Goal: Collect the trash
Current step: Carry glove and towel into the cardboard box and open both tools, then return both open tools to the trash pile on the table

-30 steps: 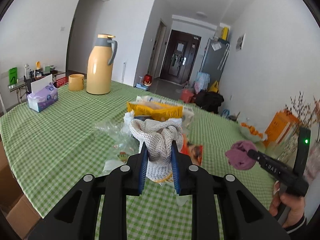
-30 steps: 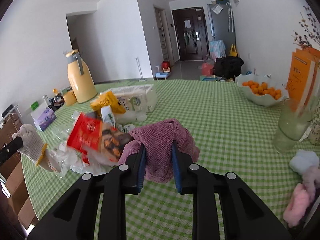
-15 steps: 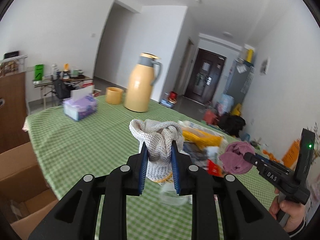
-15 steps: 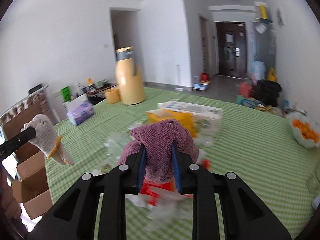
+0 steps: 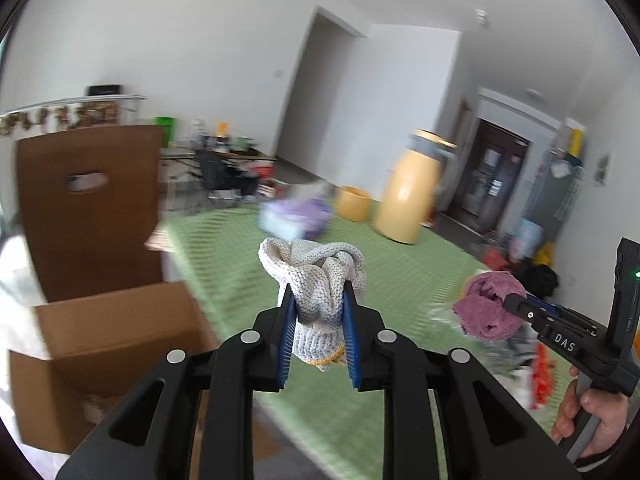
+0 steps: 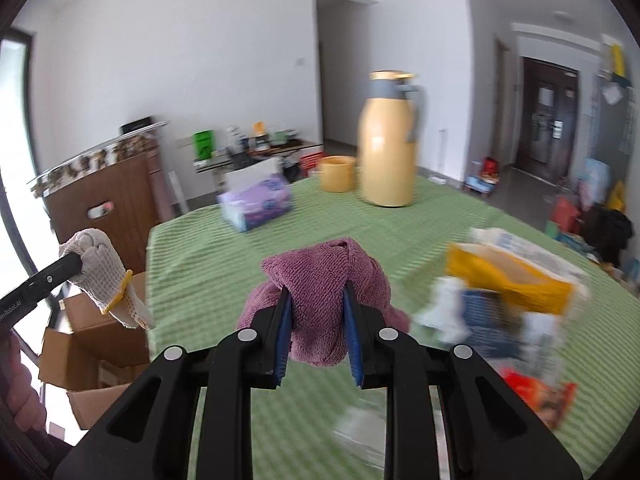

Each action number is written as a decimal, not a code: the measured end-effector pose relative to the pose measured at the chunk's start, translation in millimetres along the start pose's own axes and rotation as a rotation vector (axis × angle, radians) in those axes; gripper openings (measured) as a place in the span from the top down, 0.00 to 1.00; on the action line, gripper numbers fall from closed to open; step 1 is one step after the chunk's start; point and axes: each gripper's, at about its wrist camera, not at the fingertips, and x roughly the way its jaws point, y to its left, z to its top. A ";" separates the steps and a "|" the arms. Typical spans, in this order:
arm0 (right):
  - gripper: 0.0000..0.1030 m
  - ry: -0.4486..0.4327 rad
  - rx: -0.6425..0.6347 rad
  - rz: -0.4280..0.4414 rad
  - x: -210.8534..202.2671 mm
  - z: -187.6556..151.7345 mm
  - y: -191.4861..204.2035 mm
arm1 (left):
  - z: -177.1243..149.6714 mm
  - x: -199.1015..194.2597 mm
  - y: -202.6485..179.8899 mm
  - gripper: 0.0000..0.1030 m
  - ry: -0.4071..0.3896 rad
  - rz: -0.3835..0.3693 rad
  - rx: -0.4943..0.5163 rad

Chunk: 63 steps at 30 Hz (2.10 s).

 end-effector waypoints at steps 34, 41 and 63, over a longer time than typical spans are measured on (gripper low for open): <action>0.70 0.541 -0.363 0.443 209.8 -124.3 296.1 | -109.1 53.0 269.9 0.35 0.426 0.387 -0.388; 0.37 0.499 -0.360 0.476 202.0 -119.2 297.3 | -85.4 26.8 268.1 0.31 0.359 0.429 -0.336; 0.37 0.287 -0.309 0.410 122.3 -64.4 255.2 | -71.4 -31.2 206.3 0.26 0.239 0.461 -0.138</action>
